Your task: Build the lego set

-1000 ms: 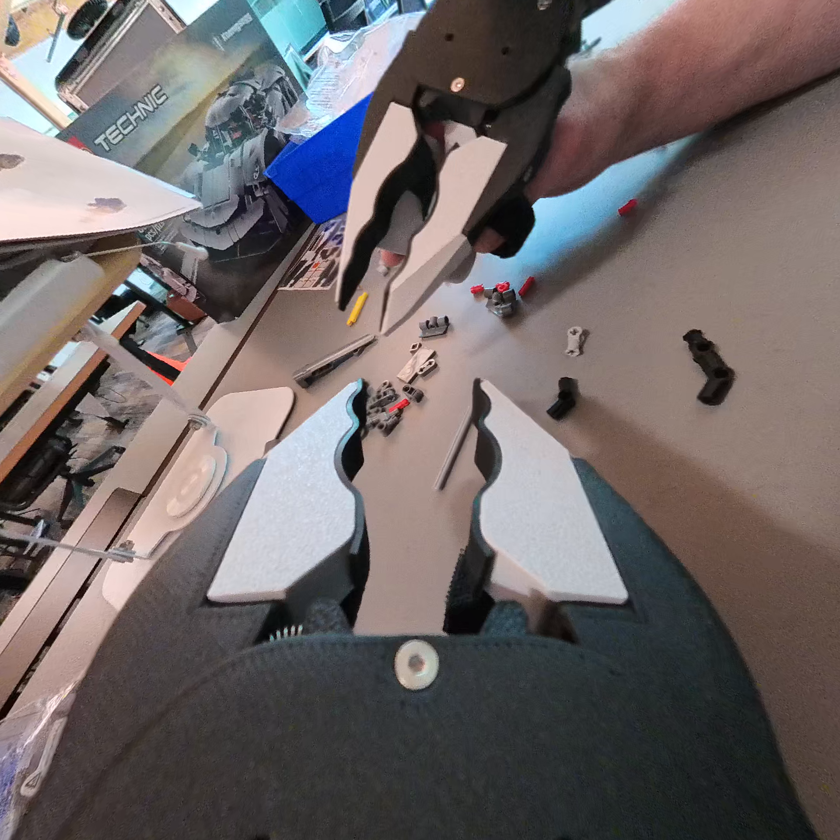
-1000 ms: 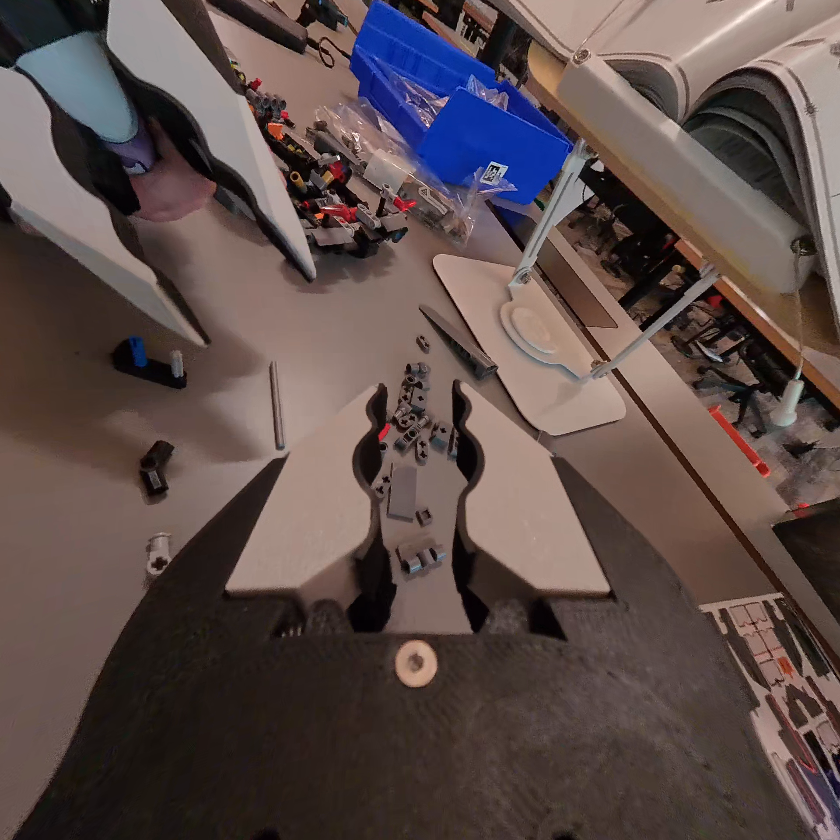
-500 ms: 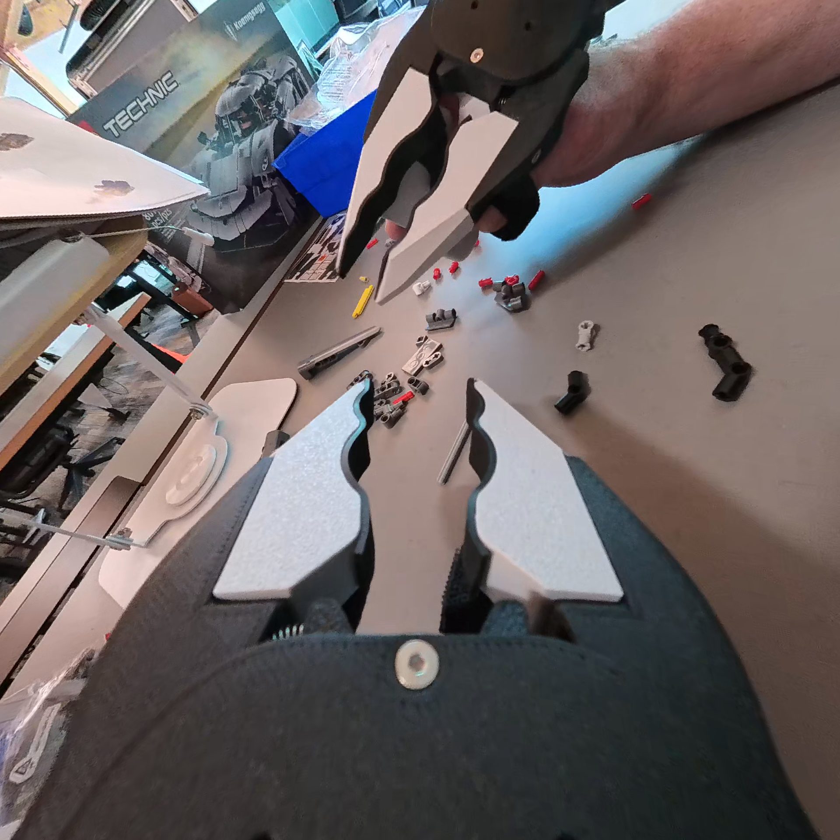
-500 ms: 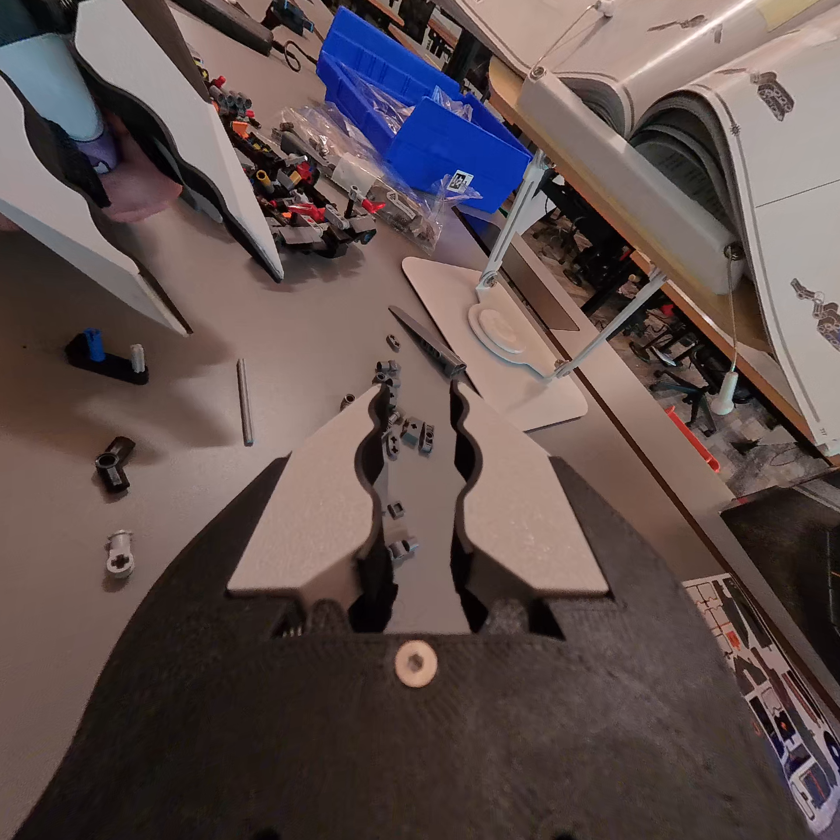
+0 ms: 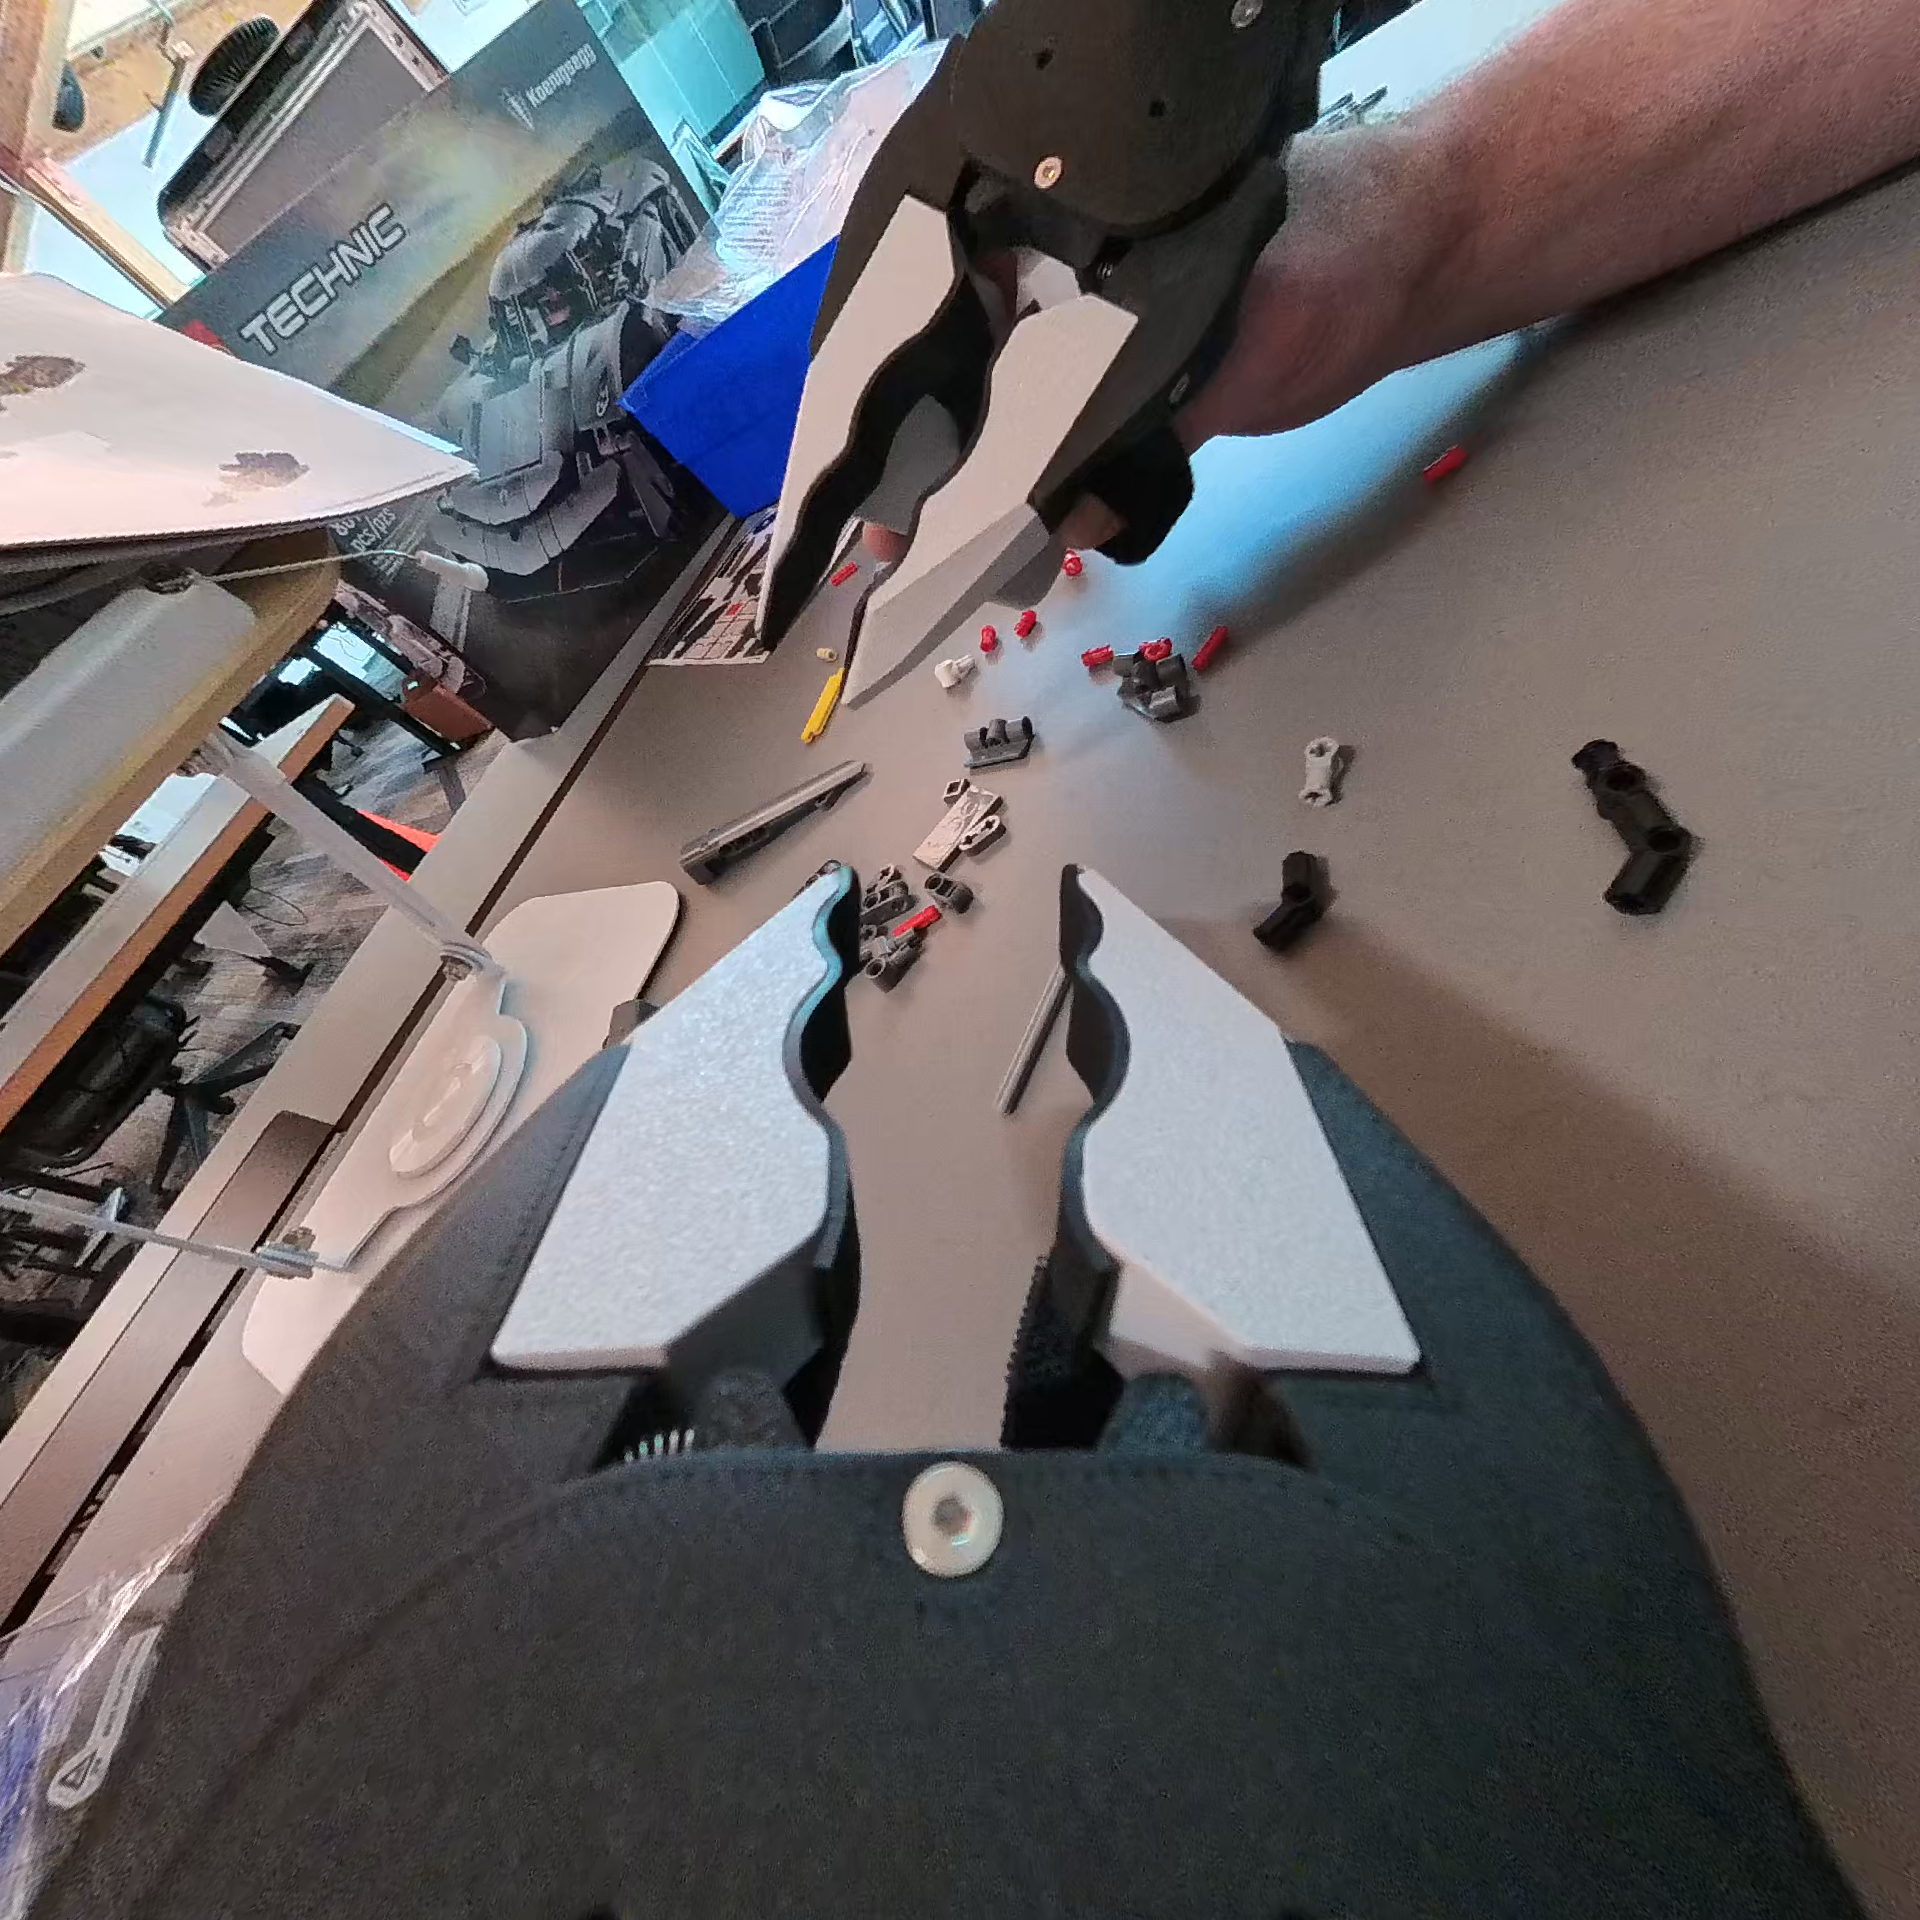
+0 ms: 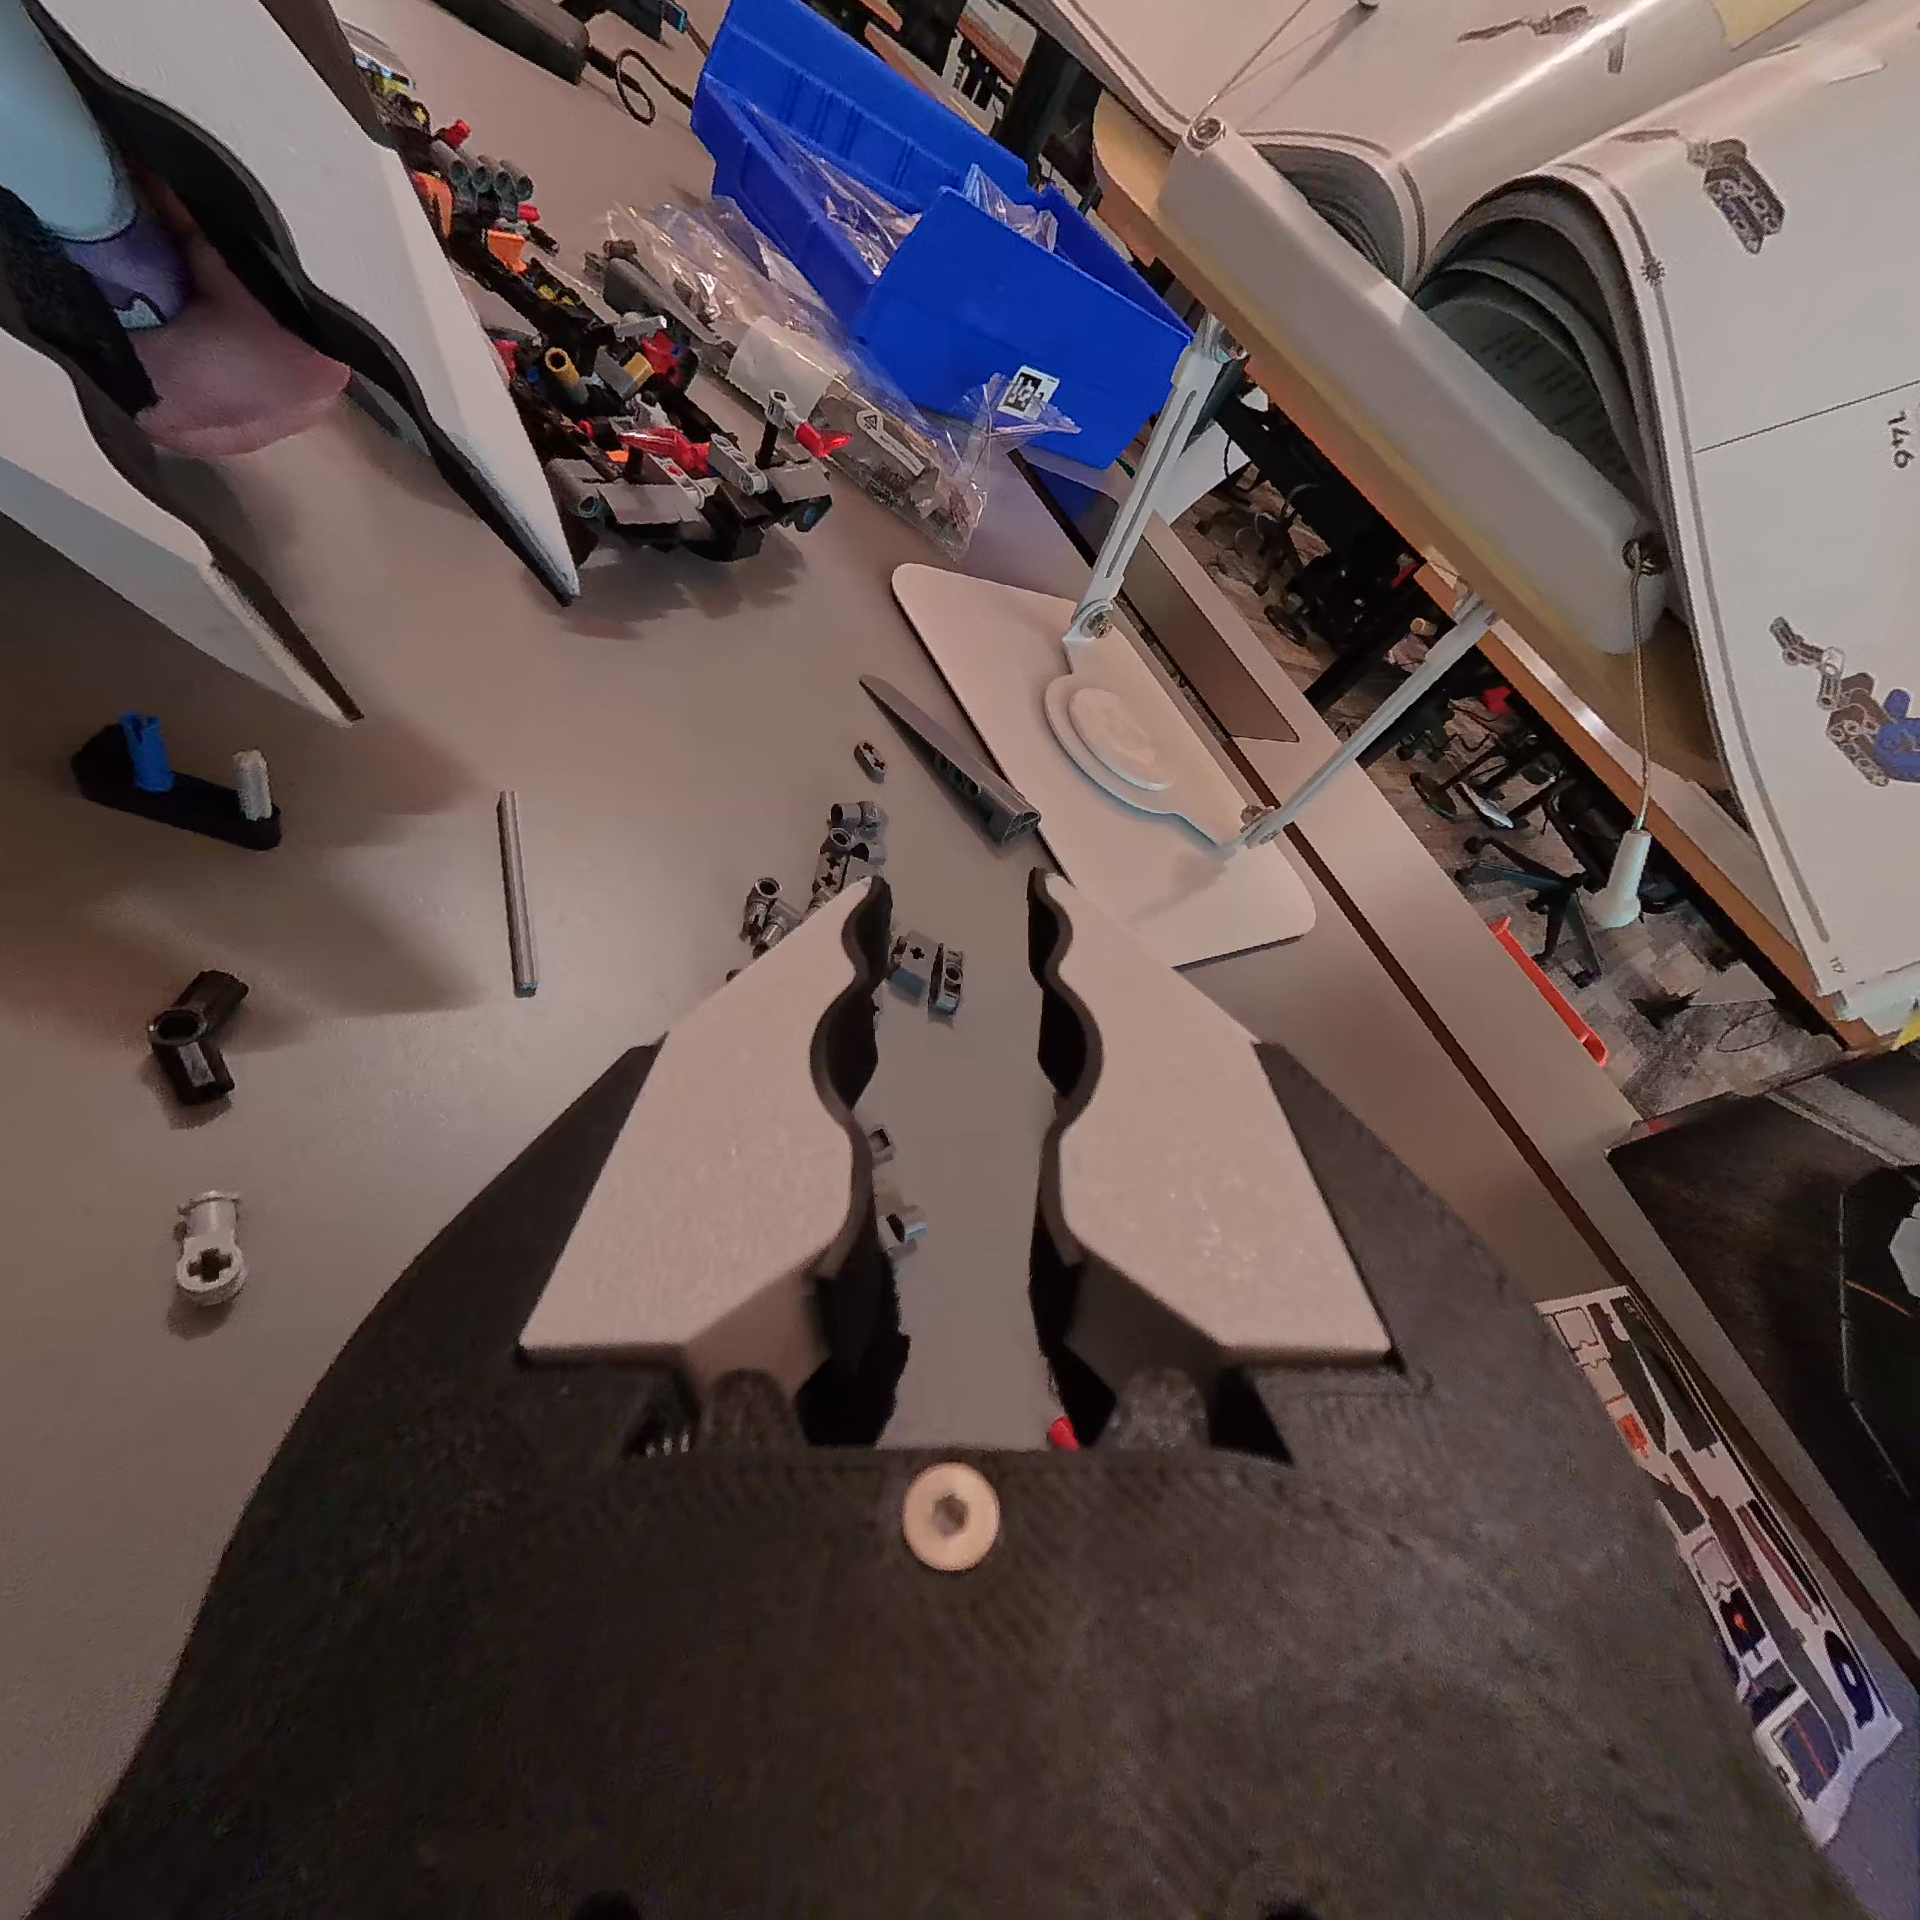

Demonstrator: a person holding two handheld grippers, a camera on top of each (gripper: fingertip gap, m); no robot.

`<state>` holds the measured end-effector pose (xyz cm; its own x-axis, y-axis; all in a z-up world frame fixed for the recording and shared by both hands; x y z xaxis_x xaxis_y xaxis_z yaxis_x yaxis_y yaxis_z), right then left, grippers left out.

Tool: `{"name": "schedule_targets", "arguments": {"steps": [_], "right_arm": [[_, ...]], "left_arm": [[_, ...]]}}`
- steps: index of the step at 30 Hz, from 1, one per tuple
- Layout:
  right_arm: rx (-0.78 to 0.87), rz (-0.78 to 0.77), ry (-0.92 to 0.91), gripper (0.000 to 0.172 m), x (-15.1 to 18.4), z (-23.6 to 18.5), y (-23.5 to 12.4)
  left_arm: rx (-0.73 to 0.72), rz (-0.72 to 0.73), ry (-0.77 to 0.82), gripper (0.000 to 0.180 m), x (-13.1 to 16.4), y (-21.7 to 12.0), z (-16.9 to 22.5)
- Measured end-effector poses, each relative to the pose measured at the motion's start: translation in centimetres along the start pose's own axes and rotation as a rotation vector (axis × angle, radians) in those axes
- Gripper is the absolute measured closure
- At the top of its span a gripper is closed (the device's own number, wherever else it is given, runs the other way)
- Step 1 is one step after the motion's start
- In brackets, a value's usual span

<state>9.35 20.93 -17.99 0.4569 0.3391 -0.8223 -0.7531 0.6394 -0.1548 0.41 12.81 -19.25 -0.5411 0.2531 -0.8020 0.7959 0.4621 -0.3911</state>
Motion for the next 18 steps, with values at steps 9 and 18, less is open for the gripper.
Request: {"name": "schedule_targets", "arguments": {"steps": [9, 18], "right_arm": [[0.011, 0.000, -0.027, 0.148, -0.12, 0.04, -0.07], [0.042, -0.043, -0.062, 0.145, -0.16, 0.64, -0.36]], "left_arm": [[0.000, -0.008, -0.006, 0.145, 0.28, 0.08, -0.17], [-0.027, -0.008, -0.030, 0.146, 0.46, 0.13, -0.73]]}}
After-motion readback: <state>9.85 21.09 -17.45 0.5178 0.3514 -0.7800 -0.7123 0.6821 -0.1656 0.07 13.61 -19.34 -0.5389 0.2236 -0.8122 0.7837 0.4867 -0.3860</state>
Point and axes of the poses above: each gripper's, where its closed fingertips meet, y out along the fingers, x out of its underside, z = x × y across the jaws, the point moved 3 cm from there along -y, back along the fingers, and after that the axes turned 12 degrees about x, right-handed, at the moved point
